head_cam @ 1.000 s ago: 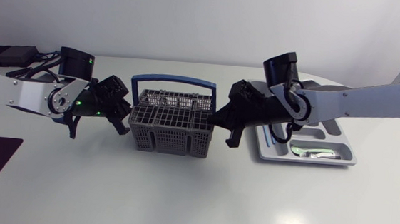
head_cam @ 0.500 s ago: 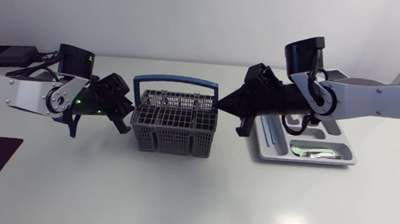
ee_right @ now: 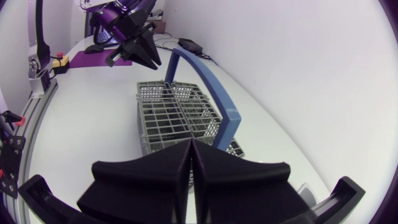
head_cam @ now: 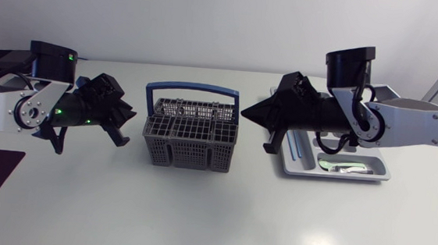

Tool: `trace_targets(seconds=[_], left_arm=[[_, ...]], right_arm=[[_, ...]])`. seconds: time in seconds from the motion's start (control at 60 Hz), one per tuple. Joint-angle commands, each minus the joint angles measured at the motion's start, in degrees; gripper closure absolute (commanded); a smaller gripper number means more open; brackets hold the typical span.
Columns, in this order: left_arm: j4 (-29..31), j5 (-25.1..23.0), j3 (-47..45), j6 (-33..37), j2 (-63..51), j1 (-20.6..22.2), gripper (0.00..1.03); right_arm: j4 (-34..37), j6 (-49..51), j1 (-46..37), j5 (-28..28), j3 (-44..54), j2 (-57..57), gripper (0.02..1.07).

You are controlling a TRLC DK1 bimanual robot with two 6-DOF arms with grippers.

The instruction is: Unload the cutlery basket into the drawer organizer.

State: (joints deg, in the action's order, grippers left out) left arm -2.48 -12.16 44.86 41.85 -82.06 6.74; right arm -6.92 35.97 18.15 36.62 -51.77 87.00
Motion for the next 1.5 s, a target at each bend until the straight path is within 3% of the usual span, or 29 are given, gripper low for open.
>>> trace_targets(seconds=[0.0, 0.317, 0.35, 0.433, 0.483, 0.533, 0.55, 0.633, 0.833, 1.483], left_arm=[[0.46, -0.93, -2.23, -0.62, 2.35, -0.68, 0.78], [-1.3, -1.02, -4.61, -11.08, 6.04, -0.24, 0.74], [-1.83, -1.02, -5.31, -12.4, 7.09, -0.06, 0.71], [-2.62, -0.93, -6.28, -13.81, 8.41, 0.2, 0.54], [-3.14, -0.93, -6.54, -14.77, 8.94, 0.2, 0.34], [-3.32, -0.84, -6.28, -15.48, 9.11, -0.15, 0.02], [-3.32, -0.84, -6.1, -15.83, 9.2, -0.33, 0.02], [-3.23, -0.76, -5.57, -17.59, 9.2, -1.47, 0.03], [-2.88, -0.76, -5.84, -20.49, 10.78, -2.88, 0.03], [-4.81, -0.58, -10.94, -26.11, 20.98, -8.32, 0.03]], right_arm=[[-3.72, -2.57, -0.66, -2.78, 2.9, -0.96, 1.01], [-18.83, -5.64, -1.63, -16.85, 11.25, -2.36, 1.01], [-19.98, -6.26, -2.33, -18.16, 12.22, -3.33, 0.97], [-21.65, -6.43, -2.86, -20.36, 14.06, -5.09, 0.65], [-21.73, -6.43, -3.12, -21.94, 14.5, -5.61, 0.42], [-23.32, -6.43, -3.47, -23.44, 15.56, -6.49, 0.12], [-23.93, -6.43, -3.47, -23.97, 15.91, -6.76, 0.04], [-27.54, -6.43, -3.65, -27.92, 17.75, -7.9, 0.06], [-27.36, -8.9, -5.23, -36.09, 17.23, -7.72, 0.06], [-28.68, -15.31, -15.25, -37.24, 25.66, -20.82, 0.06]])
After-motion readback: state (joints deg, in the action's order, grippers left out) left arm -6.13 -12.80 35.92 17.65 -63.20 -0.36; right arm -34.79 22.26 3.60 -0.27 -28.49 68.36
